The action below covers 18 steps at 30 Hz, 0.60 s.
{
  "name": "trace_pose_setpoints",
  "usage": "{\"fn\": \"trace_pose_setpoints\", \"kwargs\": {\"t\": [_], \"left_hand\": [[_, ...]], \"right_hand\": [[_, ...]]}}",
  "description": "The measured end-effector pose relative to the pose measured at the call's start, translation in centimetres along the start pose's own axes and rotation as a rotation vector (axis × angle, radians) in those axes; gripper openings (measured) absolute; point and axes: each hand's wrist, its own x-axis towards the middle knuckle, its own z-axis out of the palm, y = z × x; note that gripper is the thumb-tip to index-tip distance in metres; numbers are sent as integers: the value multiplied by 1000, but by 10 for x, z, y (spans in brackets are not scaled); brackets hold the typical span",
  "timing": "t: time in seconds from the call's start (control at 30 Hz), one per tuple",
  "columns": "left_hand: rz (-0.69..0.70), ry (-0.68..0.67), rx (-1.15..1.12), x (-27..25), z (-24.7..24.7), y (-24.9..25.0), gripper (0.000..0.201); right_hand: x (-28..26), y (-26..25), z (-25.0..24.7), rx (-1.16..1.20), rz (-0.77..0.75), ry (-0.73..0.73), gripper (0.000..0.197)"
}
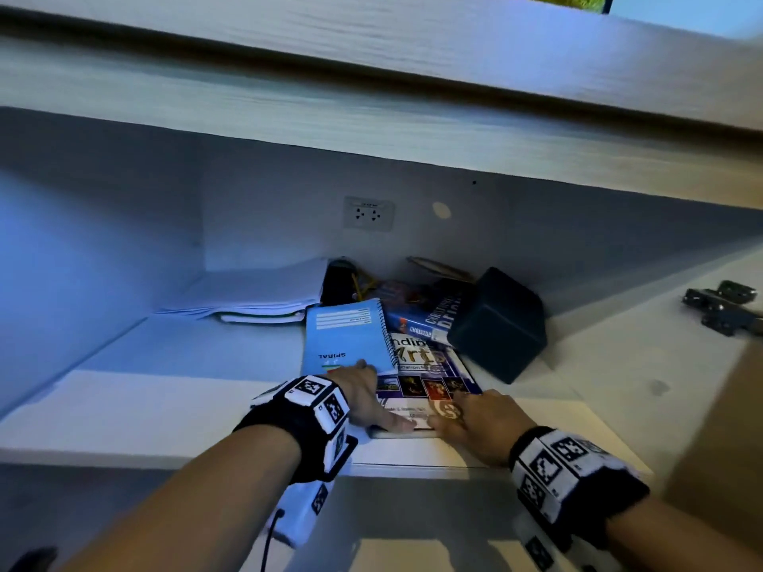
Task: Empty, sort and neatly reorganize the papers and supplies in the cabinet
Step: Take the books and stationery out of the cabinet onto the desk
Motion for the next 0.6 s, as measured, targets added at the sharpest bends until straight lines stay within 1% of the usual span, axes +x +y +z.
{"fn": "trace_pose_setpoints", "kwargs": {"t": [0.07, 0.2, 0.3, 0.37, 0.43, 0.5, 0.6], "left_hand": [[37, 8, 0, -5, 1, 1, 96], [106, 53, 173, -23, 7, -1, 71], [188, 138, 213, -44, 8, -16, 49], [243, 210, 192, -58, 7, -30, 41], [271, 269, 164, -72, 4, -46, 36], [270, 306, 173, -85, 0, -62, 37], [206, 329, 199, -96, -4, -91, 54]], "right_hand": [[-3, -2, 2, 11, 3, 29, 61], [-15, -12, 1, 50, 2, 46, 62], [-29, -31, 0, 53, -61, 78, 60], [-36, -45, -1, 44, -115, 114, 55], [-40, -61, -3, 49, -167, 127, 53], [-39, -78, -6, 53, -237, 123, 51], [-32, -103, -9, 104, -321, 121, 52]]}}
